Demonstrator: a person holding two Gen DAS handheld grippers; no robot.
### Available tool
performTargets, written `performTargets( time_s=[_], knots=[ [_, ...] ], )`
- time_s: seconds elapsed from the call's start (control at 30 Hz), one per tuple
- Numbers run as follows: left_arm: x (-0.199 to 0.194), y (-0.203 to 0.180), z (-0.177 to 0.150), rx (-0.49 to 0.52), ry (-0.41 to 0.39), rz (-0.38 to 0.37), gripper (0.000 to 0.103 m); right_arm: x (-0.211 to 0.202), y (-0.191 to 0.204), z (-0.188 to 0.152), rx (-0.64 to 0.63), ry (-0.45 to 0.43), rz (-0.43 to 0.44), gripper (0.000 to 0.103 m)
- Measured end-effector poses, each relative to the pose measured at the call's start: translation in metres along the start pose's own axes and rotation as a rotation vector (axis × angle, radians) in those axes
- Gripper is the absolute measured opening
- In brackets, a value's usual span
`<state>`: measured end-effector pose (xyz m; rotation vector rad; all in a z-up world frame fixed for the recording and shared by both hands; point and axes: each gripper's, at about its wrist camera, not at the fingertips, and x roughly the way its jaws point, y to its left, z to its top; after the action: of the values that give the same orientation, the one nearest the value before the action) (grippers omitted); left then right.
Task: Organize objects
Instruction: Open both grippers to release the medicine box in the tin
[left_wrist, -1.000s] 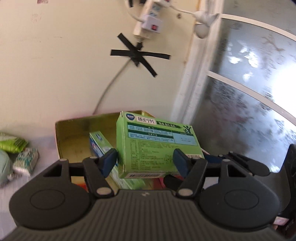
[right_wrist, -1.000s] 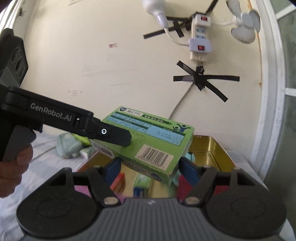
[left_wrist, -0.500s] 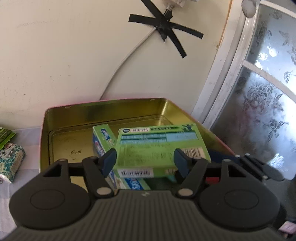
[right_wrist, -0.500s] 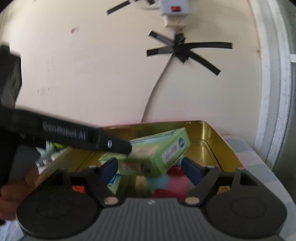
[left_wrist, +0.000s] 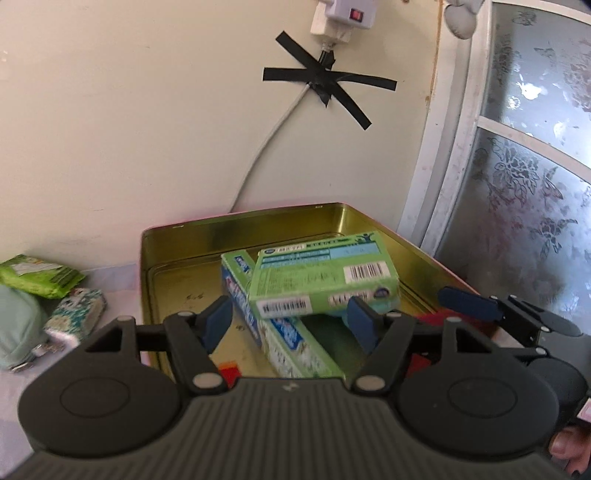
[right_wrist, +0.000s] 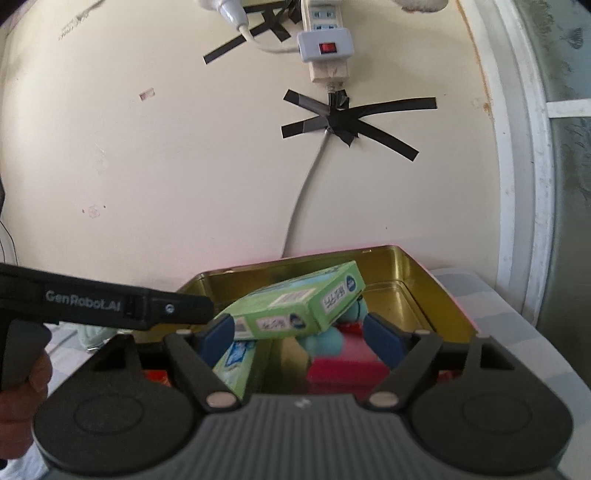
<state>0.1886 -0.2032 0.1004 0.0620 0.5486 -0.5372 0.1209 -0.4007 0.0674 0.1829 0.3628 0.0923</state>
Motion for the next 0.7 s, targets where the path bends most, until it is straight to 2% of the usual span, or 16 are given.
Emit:
performTargets(
  time_s=[0.2,0.27,0.43,0.7],
  knots=[
    [-0.039,-0.011,-0.025,0.035,-0.029,0.033,0.073,-0.043,0.002,-0.017,0.095,-0.056,-0.01,0.08],
    [-0.046,-0.015,-0.033,0.044,-0.028,0.052,0.078,-0.056,0.002,-0.025,0.137,-0.066,-0.014,0.08],
    [-0.063,-0.02,-0.057,0.073,-0.011,0.077,0.078,-0.084,0.005,-0.043,0.215,-0.079,-0.028,0.08],
    [-0.081,-0.01,-0.092,0.055,0.032,0.114,0.078,-0.103,0.026,-0.061,0.215,-0.041,-0.028,0.08]
  ],
)
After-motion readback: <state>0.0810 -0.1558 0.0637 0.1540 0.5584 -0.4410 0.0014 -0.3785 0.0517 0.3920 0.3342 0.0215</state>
